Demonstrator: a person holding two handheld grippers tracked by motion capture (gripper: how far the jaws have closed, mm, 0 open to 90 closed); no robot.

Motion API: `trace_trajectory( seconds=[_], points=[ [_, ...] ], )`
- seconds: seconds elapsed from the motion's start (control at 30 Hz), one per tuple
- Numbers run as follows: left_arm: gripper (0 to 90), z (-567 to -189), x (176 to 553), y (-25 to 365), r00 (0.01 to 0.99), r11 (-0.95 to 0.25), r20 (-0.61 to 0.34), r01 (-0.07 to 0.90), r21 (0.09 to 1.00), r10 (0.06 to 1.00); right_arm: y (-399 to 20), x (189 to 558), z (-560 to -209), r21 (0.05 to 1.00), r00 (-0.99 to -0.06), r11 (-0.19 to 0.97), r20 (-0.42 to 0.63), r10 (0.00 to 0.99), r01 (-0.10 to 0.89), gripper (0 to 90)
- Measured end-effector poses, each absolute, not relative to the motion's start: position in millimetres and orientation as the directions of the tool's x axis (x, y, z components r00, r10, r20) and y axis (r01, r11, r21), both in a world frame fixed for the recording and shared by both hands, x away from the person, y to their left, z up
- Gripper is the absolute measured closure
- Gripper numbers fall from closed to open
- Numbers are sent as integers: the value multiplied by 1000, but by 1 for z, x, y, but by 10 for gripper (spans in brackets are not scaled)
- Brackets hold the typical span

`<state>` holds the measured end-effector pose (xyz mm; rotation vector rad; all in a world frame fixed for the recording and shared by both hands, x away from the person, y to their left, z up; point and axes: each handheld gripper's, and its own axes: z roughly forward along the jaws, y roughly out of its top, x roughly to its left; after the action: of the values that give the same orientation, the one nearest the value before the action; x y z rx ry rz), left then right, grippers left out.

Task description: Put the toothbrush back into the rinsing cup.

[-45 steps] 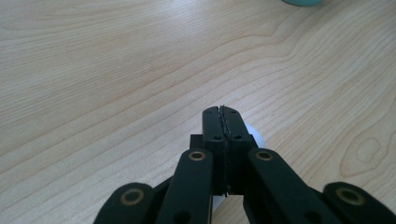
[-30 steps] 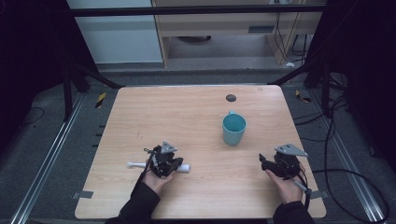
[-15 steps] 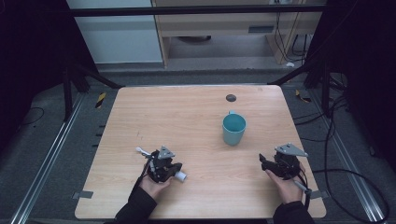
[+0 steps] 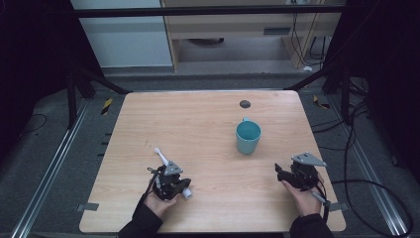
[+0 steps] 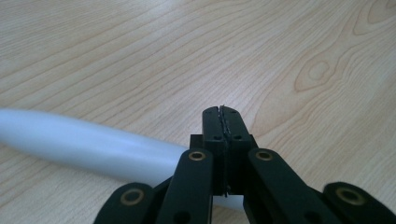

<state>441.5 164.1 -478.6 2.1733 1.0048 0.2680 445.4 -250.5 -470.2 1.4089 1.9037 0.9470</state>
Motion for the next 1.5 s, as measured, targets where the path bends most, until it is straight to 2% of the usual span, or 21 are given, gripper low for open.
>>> trace_trajectory(
  seconds=[0.93,1.27,1.5],
  points=[
    [900,-475,421,200,658,-424,-104,590,687,746,-250,445,-470,814,-271,190,-42,962,549,285],
    [898,-460,426,222,592,-332,-121,596,731,797,-251,445,-470,814,-270,189,-41,962,549,284],
    [775,-446,436,234,551,-283,-122,591,755,825,-251,446,-470,814,-269,190,-43,962,549,282]
  ],
)
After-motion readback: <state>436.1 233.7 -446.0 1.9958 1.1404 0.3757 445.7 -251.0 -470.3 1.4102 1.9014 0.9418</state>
